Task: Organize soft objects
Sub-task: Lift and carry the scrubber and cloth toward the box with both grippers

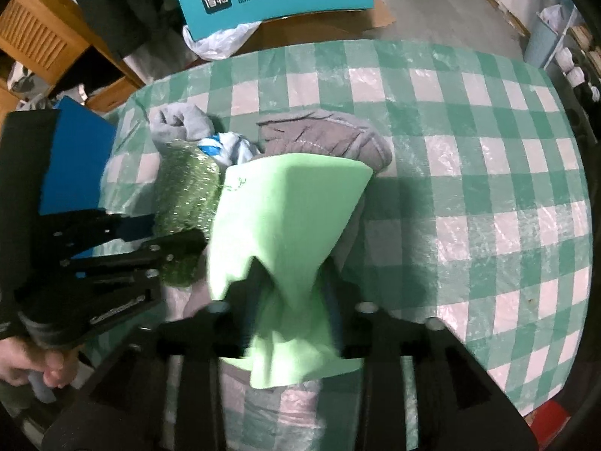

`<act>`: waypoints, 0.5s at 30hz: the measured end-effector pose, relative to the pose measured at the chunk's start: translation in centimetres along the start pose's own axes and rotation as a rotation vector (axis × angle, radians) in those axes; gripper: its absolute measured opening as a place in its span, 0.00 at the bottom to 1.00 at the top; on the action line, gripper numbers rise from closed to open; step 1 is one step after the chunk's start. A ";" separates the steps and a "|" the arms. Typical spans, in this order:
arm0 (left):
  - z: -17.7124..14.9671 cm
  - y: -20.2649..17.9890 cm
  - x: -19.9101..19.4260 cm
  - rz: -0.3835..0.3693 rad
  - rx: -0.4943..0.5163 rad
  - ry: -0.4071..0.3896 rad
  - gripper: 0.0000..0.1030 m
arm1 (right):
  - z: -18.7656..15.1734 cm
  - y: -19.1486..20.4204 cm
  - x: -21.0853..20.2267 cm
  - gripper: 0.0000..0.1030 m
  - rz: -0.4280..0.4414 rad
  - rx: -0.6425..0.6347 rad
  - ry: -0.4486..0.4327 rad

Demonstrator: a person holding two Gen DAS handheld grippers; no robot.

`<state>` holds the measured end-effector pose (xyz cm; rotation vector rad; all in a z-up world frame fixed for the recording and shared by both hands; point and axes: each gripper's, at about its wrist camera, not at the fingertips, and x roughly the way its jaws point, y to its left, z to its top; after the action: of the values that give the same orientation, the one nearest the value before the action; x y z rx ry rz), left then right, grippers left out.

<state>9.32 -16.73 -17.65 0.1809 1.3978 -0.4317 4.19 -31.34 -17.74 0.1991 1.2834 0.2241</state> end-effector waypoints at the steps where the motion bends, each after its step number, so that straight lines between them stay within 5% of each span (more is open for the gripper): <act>1: 0.0 0.0 -0.2 0.003 0.002 -0.005 0.26 | 0.0 0.1 0.2 0.45 -0.012 -0.006 0.004; 6: -0.4 0.6 -1.2 0.010 -0.007 -0.020 0.26 | -0.1 0.4 1.0 0.42 -0.041 -0.036 0.009; 8: -0.6 0.8 -1.7 0.010 -0.014 -0.027 0.25 | -0.1 0.6 1.0 0.11 -0.038 -0.050 0.010; 15: -1.3 2.0 -3.6 0.015 -0.038 -0.053 0.25 | 0.1 1.6 -0.6 0.07 -0.019 -0.069 -0.026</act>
<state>8.54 -13.79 -14.56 0.1475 1.3506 -0.3945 4.06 -29.96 -16.66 0.1302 1.2492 0.2484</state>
